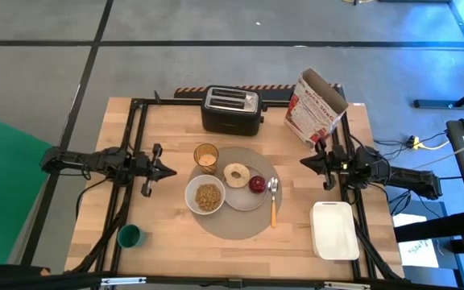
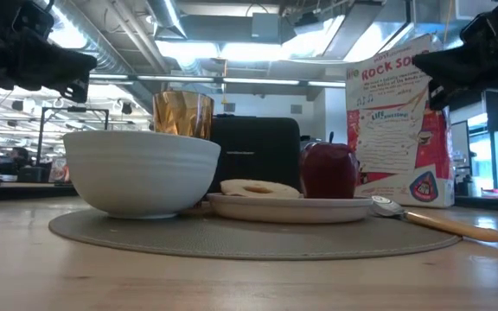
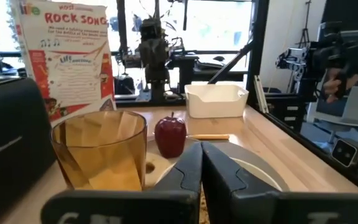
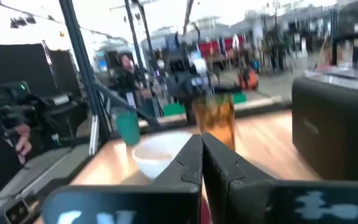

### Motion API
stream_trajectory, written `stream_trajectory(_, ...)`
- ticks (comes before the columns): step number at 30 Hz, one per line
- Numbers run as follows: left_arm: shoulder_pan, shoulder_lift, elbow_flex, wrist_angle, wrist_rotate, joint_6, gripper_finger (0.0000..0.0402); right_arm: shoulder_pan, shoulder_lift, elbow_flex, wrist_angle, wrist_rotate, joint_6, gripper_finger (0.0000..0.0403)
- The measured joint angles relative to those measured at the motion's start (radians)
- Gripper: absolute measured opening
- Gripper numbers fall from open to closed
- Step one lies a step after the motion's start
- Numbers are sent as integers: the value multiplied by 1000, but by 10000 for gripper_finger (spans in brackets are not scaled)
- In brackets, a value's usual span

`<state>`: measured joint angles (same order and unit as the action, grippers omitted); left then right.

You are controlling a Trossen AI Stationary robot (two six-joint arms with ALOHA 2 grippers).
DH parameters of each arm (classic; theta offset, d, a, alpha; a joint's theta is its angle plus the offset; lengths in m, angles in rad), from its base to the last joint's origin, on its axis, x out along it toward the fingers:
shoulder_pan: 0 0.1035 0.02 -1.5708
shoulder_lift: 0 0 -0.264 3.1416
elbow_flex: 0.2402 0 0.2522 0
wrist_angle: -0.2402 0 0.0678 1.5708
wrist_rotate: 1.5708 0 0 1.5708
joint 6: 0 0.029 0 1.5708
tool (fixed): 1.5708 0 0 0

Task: Arrange a breakfast setting
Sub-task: Return to Home Position

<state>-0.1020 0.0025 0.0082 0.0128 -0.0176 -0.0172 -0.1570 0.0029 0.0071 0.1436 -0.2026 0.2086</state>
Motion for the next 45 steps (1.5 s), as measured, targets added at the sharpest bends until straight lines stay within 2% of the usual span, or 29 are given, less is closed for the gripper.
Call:
stream_trajectory(4, 0, 4, 0, 0, 17, 5, 0, 0, 1, 0, -94, 32, 27, 0)
stream_trajectory(9, 0, 10, 0, -1, 15, -4, 0, 0, 4, 0, -102, 104, 28, 0)
stream_trajectory(45, 0, 10, 0, -1, 4, 1, 0, 0, 5, 0, -111, 106, 30, 1)
